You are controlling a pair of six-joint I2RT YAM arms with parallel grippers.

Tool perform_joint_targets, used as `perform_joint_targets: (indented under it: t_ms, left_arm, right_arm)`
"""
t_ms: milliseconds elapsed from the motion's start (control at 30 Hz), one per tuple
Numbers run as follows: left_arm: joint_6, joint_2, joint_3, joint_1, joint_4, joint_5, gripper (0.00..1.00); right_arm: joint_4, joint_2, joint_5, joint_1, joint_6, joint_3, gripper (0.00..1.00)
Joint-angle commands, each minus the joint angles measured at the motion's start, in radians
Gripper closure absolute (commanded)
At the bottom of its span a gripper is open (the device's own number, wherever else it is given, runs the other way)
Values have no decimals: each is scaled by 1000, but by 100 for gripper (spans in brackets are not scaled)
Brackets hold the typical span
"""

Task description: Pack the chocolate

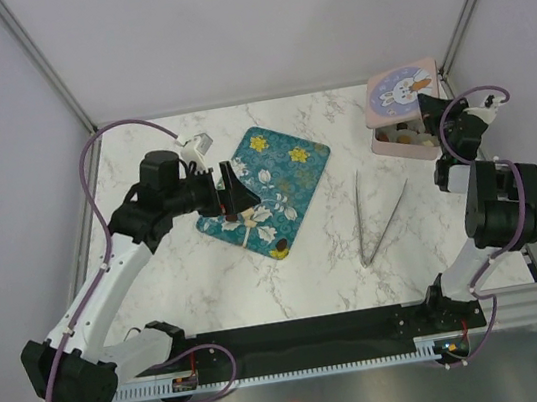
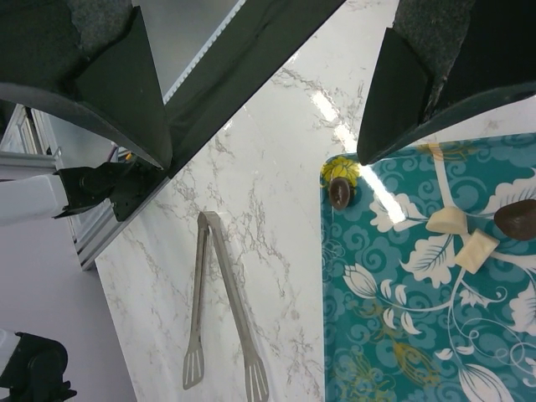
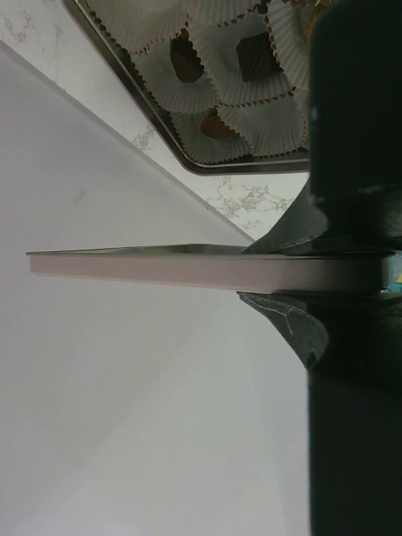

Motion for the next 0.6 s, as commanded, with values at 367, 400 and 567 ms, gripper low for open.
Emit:
perform_joint_targets:
  t_ms: [367,400,567]
  left_arm:
    - [56,-40,9,-3,-37,-64,0]
    - [56,-38,9,-3,-37,-67,0]
    - [58,-38,6,-3,-37,-69,0]
  right_arm:
    - [274,163,27,-41,76,-33,100]
    - [274,174,25,-42,79,-34,100]
    - [291,216,-1,-47,86,-36,100]
